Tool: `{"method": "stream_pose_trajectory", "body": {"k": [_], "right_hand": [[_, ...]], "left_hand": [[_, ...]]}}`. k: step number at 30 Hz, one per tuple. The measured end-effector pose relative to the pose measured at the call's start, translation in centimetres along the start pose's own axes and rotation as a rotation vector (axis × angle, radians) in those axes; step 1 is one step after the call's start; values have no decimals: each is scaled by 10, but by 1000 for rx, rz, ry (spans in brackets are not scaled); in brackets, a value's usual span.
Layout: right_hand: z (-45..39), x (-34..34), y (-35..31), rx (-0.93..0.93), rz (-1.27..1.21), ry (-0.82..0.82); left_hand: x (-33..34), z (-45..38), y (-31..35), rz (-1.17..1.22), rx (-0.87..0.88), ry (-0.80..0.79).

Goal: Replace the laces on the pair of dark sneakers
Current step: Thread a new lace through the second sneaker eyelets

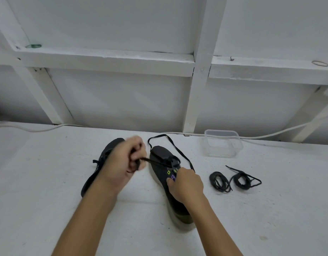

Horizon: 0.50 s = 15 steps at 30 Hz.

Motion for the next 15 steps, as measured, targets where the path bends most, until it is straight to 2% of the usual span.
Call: {"method": "stream_pose_trajectory", "body": {"k": [2, 5, 8, 11, 12, 13, 14, 15], "right_hand": [[-1, 1, 1, 6, -4, 2], [-4, 2, 1, 11, -14, -9], [-4, 3, 1, 12, -12, -3], [-3, 3, 2, 13, -5, -3], [-3, 2, 2, 14, -1, -3], [-4, 2, 1, 13, 3, -5], [-4, 2, 1, 11, 9, -6], [-3, 1, 1, 9, 14, -6]], "left_hand": [[5, 7, 37, 216, 115, -83], [2, 16, 78, 377, 240, -146], [-4, 19, 91, 705, 307, -292], [-15, 17, 82, 923, 303, -285], [-17, 14, 77, 904, 287, -230], [-18, 9, 69, 775, 267, -134], [-21, 4, 59, 521, 244, 2], [-23, -1, 49, 149, 216, 139]]}}
Point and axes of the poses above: each hand's wrist, its own z-axis away from the middle knuckle, its own x-axis out of the palm, y = z × x, the point moved 4 cm from there along -z, towards the middle knuckle, and after that the axes turned 6 degrees about z, right-handed, at the moved point
